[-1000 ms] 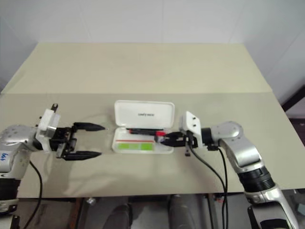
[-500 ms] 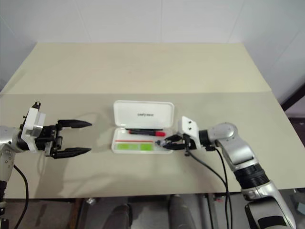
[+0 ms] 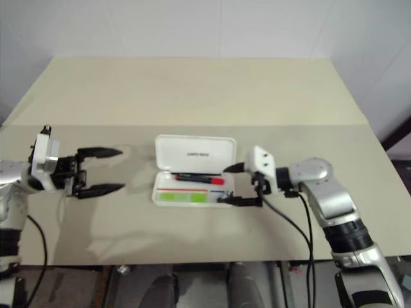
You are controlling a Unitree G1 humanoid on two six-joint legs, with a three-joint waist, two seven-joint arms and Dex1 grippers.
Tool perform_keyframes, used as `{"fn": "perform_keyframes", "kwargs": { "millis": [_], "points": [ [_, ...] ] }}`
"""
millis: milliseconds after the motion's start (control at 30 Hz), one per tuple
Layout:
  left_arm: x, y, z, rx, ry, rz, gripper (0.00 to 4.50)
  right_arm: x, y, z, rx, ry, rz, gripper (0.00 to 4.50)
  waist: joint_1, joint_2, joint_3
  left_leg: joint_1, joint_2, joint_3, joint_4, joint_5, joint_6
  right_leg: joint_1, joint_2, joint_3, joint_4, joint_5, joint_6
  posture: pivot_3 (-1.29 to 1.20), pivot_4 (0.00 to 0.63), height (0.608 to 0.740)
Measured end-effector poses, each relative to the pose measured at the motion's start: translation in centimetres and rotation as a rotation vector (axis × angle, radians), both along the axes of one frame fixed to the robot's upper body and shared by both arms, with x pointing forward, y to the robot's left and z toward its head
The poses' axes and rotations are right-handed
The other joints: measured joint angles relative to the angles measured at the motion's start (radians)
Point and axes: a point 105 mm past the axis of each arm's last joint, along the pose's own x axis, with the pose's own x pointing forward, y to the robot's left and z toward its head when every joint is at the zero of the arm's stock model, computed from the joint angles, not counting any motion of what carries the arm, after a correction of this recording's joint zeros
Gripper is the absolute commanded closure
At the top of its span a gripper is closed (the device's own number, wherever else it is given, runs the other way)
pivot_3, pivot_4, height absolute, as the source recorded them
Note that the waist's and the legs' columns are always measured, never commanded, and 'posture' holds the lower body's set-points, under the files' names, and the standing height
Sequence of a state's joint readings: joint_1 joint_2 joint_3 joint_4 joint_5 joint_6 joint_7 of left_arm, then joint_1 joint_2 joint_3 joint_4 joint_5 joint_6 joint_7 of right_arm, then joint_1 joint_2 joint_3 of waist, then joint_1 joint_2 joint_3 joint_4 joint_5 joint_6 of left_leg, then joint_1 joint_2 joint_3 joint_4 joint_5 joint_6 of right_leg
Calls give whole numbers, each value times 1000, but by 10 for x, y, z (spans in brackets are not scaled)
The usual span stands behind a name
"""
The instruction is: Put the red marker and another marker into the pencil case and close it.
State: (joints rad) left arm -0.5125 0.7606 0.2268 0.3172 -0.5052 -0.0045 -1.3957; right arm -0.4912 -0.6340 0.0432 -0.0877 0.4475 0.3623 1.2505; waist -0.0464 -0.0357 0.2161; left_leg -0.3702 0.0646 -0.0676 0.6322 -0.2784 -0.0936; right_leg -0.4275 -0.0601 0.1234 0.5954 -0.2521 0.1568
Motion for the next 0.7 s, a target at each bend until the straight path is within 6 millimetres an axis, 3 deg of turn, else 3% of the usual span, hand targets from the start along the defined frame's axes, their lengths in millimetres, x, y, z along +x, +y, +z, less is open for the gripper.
{"fn": "perform_keyframes", "kwargs": {
  "millis": [133,267,567,700],
  "points": [
    [21,-5,8,-63,-38,27,0,-11,-14,8,144,31,-6,46,3,0,0,0,0,0,-1,0,0,0,0,0,0,0,0,0,150,740],
    [31,-8,12,-94,-43,31,0,-16,-22,7,167,43,-11,46,-9,0,0,0,0,0,0,0,0,0,0,0,0,0,0,0,150,740],
    [60,-18,38,-176,-63,-27,2910,-18,-30,2,140,20,-48,0,-8,0,0,0,0,0,0,0,0,0,0,0,0,0,1,0,150,740],
    [73,-20,34,-148,-40,28,4306,-21,-33,5,155,6,-59,0,-9,0,0,0,0,0,-1,0,0,0,0,0,-1,0,1,0,150,740]
  ]
}}
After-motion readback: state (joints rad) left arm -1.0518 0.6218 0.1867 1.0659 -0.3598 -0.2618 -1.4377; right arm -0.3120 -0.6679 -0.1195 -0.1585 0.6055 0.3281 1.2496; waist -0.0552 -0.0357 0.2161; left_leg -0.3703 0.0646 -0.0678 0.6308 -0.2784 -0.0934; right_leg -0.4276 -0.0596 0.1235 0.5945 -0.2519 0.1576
